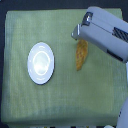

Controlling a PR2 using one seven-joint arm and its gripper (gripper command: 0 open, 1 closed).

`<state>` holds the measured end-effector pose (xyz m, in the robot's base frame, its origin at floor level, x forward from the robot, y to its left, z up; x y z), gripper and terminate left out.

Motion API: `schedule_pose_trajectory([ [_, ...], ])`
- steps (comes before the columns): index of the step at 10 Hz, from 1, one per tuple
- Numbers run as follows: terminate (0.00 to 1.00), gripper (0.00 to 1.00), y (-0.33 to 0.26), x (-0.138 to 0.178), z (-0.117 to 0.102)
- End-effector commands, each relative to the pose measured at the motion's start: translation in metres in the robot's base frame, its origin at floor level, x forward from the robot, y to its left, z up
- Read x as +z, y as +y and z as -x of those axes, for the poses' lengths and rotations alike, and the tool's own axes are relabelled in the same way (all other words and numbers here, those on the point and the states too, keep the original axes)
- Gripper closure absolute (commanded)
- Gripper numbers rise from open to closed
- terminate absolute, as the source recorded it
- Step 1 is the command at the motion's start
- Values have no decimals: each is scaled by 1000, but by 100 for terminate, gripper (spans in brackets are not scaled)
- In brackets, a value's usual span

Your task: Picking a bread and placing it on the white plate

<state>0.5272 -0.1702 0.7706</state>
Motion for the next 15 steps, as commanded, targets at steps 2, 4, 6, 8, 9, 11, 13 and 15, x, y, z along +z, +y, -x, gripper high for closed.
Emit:
schedule_pose_trajectory([
  [2,0,0,5,-54,4],
  [4,0,0,10,-63,0],
  [6,0,0,-1,-63,5],
  [8,0,0,-19,-57,24],
  [9,0,100,-18,-56,26],
  [11,0,100,-13,-54,22],
  [13,0,100,-15,-48,13],
  [15,0,100,-16,-44,10],
])
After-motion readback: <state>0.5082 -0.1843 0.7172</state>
